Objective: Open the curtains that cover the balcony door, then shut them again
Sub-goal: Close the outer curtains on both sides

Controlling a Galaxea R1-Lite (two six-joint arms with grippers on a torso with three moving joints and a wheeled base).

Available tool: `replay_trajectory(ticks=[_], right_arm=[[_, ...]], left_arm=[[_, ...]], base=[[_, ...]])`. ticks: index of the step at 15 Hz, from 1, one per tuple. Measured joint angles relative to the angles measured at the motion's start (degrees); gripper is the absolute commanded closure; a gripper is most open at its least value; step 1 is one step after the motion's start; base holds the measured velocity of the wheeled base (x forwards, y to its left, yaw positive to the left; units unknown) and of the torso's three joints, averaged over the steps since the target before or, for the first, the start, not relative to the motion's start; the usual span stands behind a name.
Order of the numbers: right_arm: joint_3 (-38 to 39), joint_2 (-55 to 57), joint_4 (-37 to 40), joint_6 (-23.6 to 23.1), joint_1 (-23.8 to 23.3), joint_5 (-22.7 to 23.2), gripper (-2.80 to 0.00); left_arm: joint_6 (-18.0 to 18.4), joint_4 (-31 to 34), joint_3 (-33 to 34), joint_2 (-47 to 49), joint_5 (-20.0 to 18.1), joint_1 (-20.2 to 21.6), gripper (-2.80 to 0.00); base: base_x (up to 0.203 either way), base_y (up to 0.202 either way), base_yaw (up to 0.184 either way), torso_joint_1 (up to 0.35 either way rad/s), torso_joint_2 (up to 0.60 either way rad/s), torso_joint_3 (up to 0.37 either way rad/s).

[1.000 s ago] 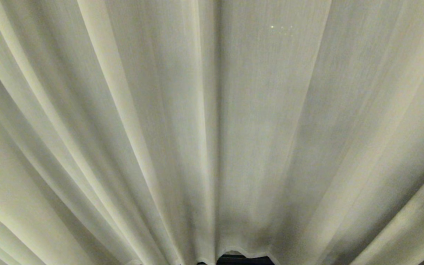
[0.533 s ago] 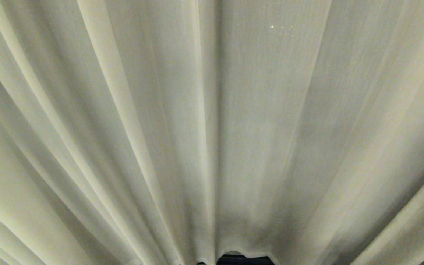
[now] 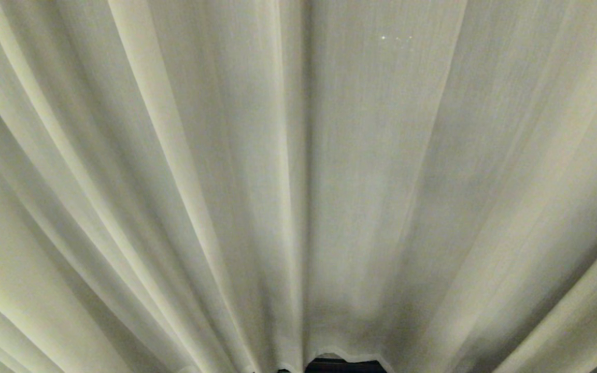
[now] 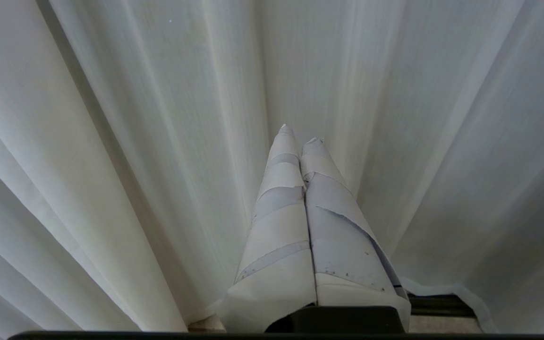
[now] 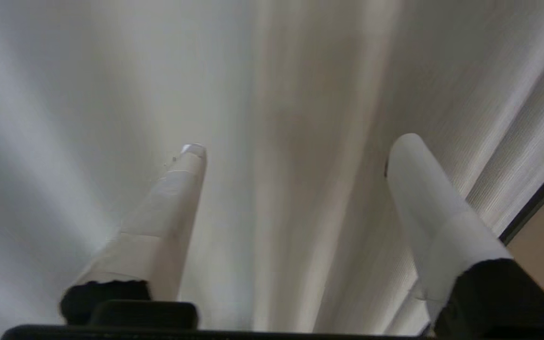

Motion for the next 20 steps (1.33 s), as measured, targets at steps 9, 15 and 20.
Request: replay_trajectory(ticks=[9,15,20], right_arm=[[-14.0,16.4,-7.1,4.2,-6.2,0.3,-2.80],[-25.0,30.1,-12.7,7.7,-6.3,6.8,-2.80],[-34.3,39.0,-12.9,10.2,-6.2,14.9,-2.80]], left_arm=[[0.0,0.0,0.0,0.0,-0.1,0.0,0.00],[0.0,0.0,0.0,0.0,0.0,0.0,0.00],[0.0,0.0,0.0,0.0,0.0,0.0,0.00]], base=[[0.000,0.000,0.000,0.000,0.00,0.000],[0.000,0.000,0.000,0.000,0.00,0.000],[0.000,0.000,0.000,0.000,0.00,0.000]])
